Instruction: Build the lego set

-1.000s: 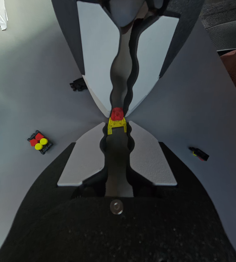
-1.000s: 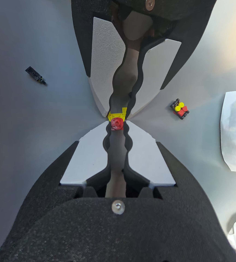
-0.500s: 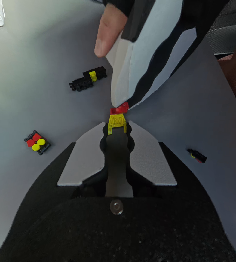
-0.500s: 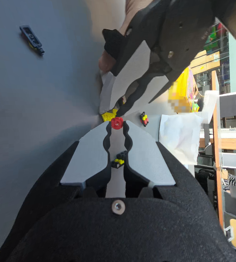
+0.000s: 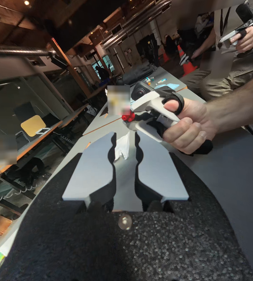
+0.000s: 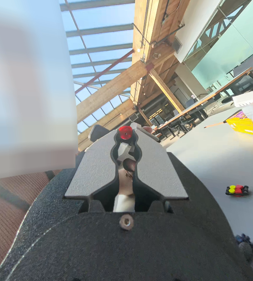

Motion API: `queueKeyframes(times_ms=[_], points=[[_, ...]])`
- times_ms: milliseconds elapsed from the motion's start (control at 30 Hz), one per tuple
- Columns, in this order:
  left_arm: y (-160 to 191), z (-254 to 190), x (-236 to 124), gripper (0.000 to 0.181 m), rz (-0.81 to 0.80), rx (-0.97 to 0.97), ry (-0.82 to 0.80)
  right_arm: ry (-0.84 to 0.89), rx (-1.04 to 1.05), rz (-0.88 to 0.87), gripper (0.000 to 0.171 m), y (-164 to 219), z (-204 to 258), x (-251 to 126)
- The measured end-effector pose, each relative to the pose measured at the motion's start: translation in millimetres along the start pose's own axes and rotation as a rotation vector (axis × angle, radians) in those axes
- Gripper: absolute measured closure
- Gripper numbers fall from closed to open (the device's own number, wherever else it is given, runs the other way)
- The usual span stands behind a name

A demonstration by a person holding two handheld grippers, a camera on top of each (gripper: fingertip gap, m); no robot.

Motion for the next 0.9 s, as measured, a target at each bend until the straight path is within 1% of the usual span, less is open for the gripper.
queueKeyframes(times_ms=[33,100,167,300,367,433,500,567,633,700,733,767,833,900], points=[[-6.2,0.5,2.4,0.158,-0.012,0.067,-0.043,-0.019,0.044,-0.051,0.156,0.0,-0.1,2.6],[-13.7,1.6,7.3,0.158,-0.021,0.187,-0.120,-0.003,0.097,-0.116,0.156,0.3,0.8,8.9],[-17.5,0.5,10.6,0.157,-0.042,0.242,-0.119,-0.005,0.138,-0.136,0.156,1.4,3.4,15.9],[-15.0,4.2,12.7,0.158,-0.009,0.262,-0.134,0.027,0.153,-0.103,0.157,4.9,8.5,25.5],[-13.9,4.3,10.8,0.163,-0.021,0.263,-0.118,0.026,0.156,-0.092,0.157,5.8,9.1,26.0],[-11.4,4.6,9.7,0.164,-0.018,0.267,-0.113,0.042,0.164,-0.085,0.157,7.3,8.4,25.9],[-8.3,5.8,8.3,0.164,-0.031,0.218,-0.073,0.061,0.147,-0.067,0.156,7.8,7.7,24.8],[-4.8,10.2,5.0,0.164,-0.090,0.090,0.000,0.105,0.071,-0.052,0.153,3.4,9.0,20.0],[-0.8,19.5,1.1,0.164,-0.159,-0.110,0.094,0.178,-0.068,-0.032,0.154,-5.3,14.2,13.3],[3.7,28.8,-2.5,0.164,-0.210,-0.249,0.131,0.236,-0.182,0.002,0.155,-13.5,20.0,10.5],[5.8,30.8,-3.1,0.164,-0.206,-0.258,0.127,0.241,-0.197,0.012,0.156,-16.1,21.8,10.9],[7.7,30.5,-2.1,0.164,-0.169,-0.225,0.108,0.248,-0.203,0.034,0.156,-18.0,22.7,12.0],[10.6,27.0,3.1,0.164,-0.038,-0.145,0.078,0.323,-0.275,0.103,0.157,-19.8,24.4,14.7],[12.5,22.7,9.0,0.164,0.081,-0.103,0.096,0.401,-0.373,0.193,0.156,-17.2,28.5,20.6]])
Point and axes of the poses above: each gripper's, where its closed fingertips meet, x out along the fingers, y out of its underside, z = x × y across the jaws, the point moved 9 cm from there along -x, back along the fingers, and after that the axes turned 6 degrees about z, right-handed, at the moved point
